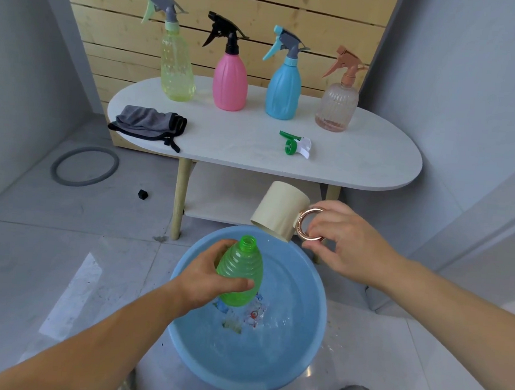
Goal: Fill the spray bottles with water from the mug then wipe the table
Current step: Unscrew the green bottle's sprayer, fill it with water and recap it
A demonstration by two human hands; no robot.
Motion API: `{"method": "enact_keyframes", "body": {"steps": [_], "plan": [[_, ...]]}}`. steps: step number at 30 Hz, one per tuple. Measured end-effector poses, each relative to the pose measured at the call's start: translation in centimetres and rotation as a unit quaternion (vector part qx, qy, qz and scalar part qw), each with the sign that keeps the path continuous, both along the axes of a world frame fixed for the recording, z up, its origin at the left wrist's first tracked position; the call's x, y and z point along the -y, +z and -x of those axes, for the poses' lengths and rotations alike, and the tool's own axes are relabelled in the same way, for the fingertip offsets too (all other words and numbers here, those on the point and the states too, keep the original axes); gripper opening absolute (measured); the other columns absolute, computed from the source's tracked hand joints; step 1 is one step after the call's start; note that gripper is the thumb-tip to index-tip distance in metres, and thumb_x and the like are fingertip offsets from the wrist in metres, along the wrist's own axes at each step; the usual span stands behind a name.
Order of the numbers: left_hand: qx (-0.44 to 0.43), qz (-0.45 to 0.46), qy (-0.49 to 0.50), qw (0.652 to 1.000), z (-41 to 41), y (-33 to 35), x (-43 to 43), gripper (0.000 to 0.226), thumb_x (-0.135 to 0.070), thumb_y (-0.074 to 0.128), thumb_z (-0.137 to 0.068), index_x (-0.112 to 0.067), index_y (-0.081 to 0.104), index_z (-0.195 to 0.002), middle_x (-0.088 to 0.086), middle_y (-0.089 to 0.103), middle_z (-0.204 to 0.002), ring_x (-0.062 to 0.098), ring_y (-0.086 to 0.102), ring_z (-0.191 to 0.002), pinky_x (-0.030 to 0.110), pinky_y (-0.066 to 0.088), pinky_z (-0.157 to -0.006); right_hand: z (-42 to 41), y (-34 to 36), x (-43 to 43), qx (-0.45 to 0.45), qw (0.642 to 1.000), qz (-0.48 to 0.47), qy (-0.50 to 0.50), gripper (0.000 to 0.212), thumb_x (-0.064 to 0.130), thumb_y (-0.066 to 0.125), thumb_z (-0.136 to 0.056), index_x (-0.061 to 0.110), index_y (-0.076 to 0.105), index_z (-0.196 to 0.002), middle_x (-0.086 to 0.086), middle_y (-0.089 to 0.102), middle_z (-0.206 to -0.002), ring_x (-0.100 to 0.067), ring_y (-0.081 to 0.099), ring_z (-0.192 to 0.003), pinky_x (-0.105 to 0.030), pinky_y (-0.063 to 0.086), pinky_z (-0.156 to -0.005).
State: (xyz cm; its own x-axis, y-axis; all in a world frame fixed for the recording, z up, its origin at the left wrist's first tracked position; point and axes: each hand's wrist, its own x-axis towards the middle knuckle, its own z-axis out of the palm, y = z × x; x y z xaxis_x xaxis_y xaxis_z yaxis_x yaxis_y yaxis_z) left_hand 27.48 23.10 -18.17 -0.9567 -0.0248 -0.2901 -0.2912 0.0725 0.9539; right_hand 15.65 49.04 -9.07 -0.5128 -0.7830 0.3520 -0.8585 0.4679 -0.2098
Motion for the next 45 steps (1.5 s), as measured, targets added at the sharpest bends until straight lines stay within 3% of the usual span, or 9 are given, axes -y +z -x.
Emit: {"method": "enact_keyframes", "body": {"steps": [3,6,12,16,19,22,28,37,45], "plan": [[-0.008,-0.006,-0.001,1.0,0.0,0.8,-0.1,0.078,-0.036,0.094,-0.053,-0.032,0.063,-0.125,-0.001,0.074,-0.115,0.018,0.072,-0.106,0.037,0.06,-0.09,-0.4,0.3,0.3,0.038,0.999,0.024,-0.026,0.024,0.033,0.063,-0.089,0.012,0.069,-0.079,0.006,0.068,-0.089,-0.014,0.056,-0.108,-0.026,0.045,-0.094],[-0.022,-0.013,0.004,1.0,0.2,1.9,-0.2,0.071,-0.028,0.093,-0.059,-0.032,0.064,-0.124,-0.001,0.074,-0.113,0.019,0.072,-0.105,0.034,0.059,-0.086,-0.9,1.5,0.9,0.183,0.968,0.11,-0.135,0.012,0.024,0.067,-0.091,0.015,0.073,-0.085,0.004,0.068,-0.092,-0.009,0.061,-0.09,-0.026,0.048,-0.084],[-0.062,-0.058,0.02,0.996,1.4,6.1,-0.5,0.068,-0.02,0.09,-0.063,-0.027,0.064,-0.125,0.002,0.074,-0.113,0.018,0.073,-0.103,0.03,0.059,-0.079,1.3,3.7,0.3,0.416,0.809,0.337,-0.24,0.025,0.024,0.056,-0.099,0.007,0.064,-0.082,-0.014,0.07,-0.096,-0.031,0.068,-0.102,-0.044,0.056,-0.093],[-0.083,-0.062,0.007,0.995,3.2,8.9,-1.2,0.077,-0.033,0.092,-0.053,-0.025,0.064,-0.125,0.005,0.074,-0.115,0.022,0.073,-0.106,0.034,0.059,-0.081,4.0,6.1,-0.6,0.466,0.709,0.458,-0.266,0.029,0.026,0.053,-0.1,0.01,0.057,-0.076,-0.019,0.063,-0.097,-0.039,0.065,-0.096,-0.046,0.057,-0.087],[-0.094,-0.058,-0.004,0.994,4.8,10.6,-2.1,0.079,-0.032,0.093,-0.052,-0.025,0.065,-0.125,0.009,0.074,-0.117,0.029,0.072,-0.11,0.044,0.06,-0.092,6.5,7.8,-1.7,0.485,0.663,0.497,-0.28,0.026,0.027,0.053,-0.101,0.011,0.052,-0.08,-0.02,0.058,-0.095,-0.033,0.062,-0.087,-0.041,0.057,-0.082],[-0.1,-0.054,-0.024,0.993,6.5,12.3,-3.0,0.08,-0.028,0.093,-0.052,-0.023,0.064,-0.126,0.011,0.073,-0.118,0.031,0.072,-0.11,0.047,0.059,-0.094,9.2,8.5,-2.9,0.479,0.663,0.487,-0.308,0.022,0.031,0.059,-0.097,0.011,0.056,-0.088,-0.017,0.058,-0.094,-0.028,0.061,-0.08,-0.037,0.057,-0.077],[-0.104,-0.056,-0.05,0.992,9.8,14.2,-3.9,0.067,-0.01,0.086,-0.064,-0.018,0.063,-0.127,0.013,0.074,-0.116,0.023,0.076,-0.099,0.031,0.062,-0.074,14.0,8.3,-5.1,0.461,0.64,0.498,-0.361,0.013,0.025,0.059,-0.096,0.013,0.055,-0.091,-0.016,0.056,-0.098,-0.023,0.058,-0.076,-0.034,0.058,-0.075],[-0.096,-0.035,-0.076,0.992,11.9,12.7,-4.1,0.07,-0.017,0.09,-0.06,-0.023,0.065,-0.125,0.007,0.075,-0.114,0.025,0.073,-0.107,0.031,0.06,-0.08,17.9,5.7,-6.1,0.471,0.64,0.463,-0.392,0.017,0.025,0.052,-0.096,0.01,0.052,-0.088,-0.018,0.055,-0.094,-0.03,0.057,-0.073,-0.035,0.055,-0.063],[-0.087,-0.011,-0.086,0.992,12.4,11.6,-5.2,0.062,-0.027,0.092,-0.059,-0.036,0.07,-0.116,0.004,0.074,-0.117,0.021,0.069,-0.115,0.04,0.056,-0.101,19.2,4.6,-6.2,0.386,0.719,0.392,-0.425,0.021,0.035,0.051,-0.096,0.017,0.061,-0.096,-0.008,0.057,-0.1,-0.02,0.06,-0.073,-0.048,0.057,-0.089]]}}
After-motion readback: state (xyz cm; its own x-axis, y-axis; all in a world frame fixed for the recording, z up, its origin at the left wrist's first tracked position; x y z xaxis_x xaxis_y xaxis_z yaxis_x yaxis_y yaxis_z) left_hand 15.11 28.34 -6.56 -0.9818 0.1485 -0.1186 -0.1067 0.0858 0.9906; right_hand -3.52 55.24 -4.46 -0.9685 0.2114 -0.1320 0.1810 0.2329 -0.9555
